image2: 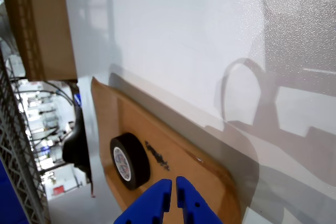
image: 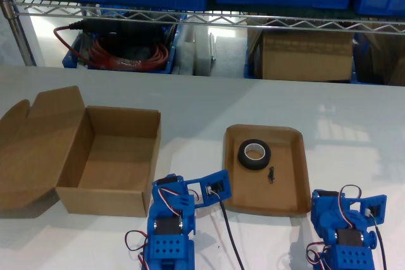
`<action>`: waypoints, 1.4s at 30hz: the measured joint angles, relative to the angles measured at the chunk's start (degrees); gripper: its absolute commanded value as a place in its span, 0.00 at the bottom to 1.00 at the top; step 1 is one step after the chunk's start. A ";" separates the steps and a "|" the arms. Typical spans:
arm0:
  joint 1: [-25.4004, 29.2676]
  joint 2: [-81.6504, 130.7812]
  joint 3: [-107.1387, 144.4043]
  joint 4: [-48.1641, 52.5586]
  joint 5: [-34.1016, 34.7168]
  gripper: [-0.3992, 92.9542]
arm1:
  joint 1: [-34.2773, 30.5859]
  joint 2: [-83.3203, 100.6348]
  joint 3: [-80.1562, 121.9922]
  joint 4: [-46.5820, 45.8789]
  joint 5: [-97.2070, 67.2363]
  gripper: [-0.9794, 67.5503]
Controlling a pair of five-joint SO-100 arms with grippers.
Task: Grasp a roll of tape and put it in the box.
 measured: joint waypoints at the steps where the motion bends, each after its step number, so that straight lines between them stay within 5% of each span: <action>1: 0.00 0.00 0.00 0.00 0.00 0.00 | 0.00 0.00 0.00 0.00 0.00 0.02; 18: 0.00 0.00 0.00 0.00 0.00 0.01 | 0.00 0.00 0.00 0.00 0.00 0.02; 22: 0.09 0.00 0.00 0.09 0.44 0.19 | 0.00 0.00 0.00 0.00 0.00 0.02; 27: 5.01 -1.23 -0.26 0.62 0.44 0.26 | 0.00 0.00 0.00 0.00 0.00 0.02; 42: 20.83 -72.69 -57.04 2.99 13.80 0.27 | 0.00 0.00 0.00 0.00 0.00 0.02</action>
